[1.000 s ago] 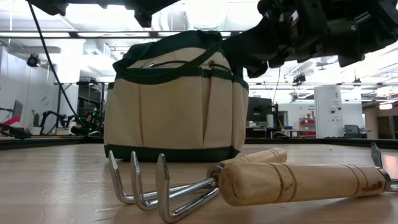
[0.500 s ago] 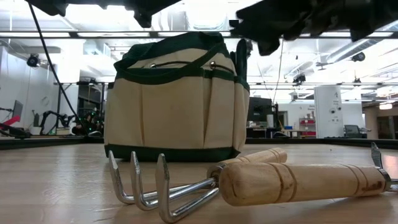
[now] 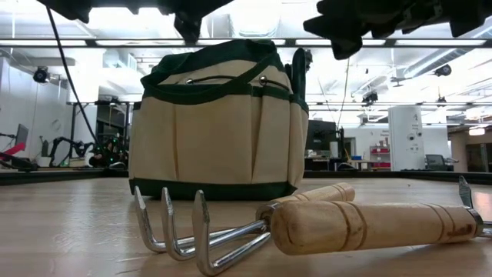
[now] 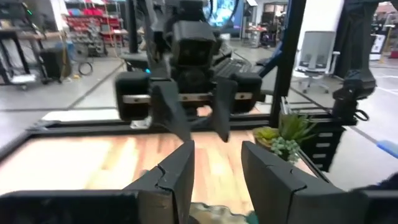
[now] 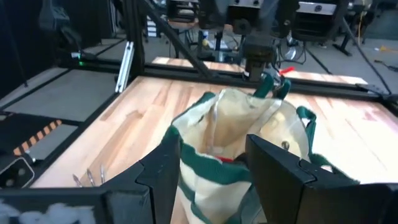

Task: Pick & Place Garden tools in Gardening bag
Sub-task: Put the brown hand rake into the gardening bag

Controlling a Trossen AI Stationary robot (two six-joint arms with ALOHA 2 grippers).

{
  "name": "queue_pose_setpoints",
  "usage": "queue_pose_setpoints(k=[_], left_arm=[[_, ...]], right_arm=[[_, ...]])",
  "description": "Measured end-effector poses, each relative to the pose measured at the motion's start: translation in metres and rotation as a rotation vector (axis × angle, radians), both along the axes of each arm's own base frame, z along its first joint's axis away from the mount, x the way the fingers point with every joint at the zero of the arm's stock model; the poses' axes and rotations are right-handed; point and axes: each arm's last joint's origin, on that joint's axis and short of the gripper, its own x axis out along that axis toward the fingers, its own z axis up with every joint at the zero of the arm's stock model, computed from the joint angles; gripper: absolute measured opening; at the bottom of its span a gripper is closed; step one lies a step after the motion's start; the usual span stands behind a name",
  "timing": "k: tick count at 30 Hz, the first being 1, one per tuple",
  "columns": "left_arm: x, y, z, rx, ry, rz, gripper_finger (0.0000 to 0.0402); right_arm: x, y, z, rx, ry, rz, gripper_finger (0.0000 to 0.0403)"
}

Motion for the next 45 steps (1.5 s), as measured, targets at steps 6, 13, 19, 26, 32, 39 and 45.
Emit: queue_pose_setpoints(k=[6, 13, 19, 26, 32, 39, 45], left_arm=[[0.010, -0.019, -0.005, -0.053, 0.032, -0.052, 0.0136], [0.016, -0.056, -0.010, -0.168, 0.271, -0.121, 0.0135], [0.014, -0.093, -0.021, -0.009, 0.459, -0.169, 0.0135], [0.014, -0.118, -0.058, 0.109, 0.603, -0.225, 0.0135], [0.019, -0.131, -0.090, 0.086, 0.671, -0.218, 0.0135], [0.026, -0.144, -0.111, 0.082, 0.681, -0.249, 0.0135], [0.027, -0.146, -0.107, 0.064, 0.703, -0.249, 0.0135]], right_arm=[[-0.002, 0.005, -0.006, -0.011, 0.054, 0.021, 0.0173], [-0.014, 0.008, -0.007, -0.022, 0.147, 0.040, 0.0162], [-0.018, 0.012, -0.009, -0.030, 0.180, 0.060, 0.0154], [-0.018, 0.013, -0.009, -0.007, 0.185, 0.053, 0.0145], [-0.018, 0.013, -0.010, 0.007, 0.189, 0.050, 0.0141], [-0.018, 0.013, -0.010, 0.000, 0.186, 0.044, 0.0145], [-0.018, 0.013, -0.010, -0.002, 0.185, 0.045, 0.0134]])
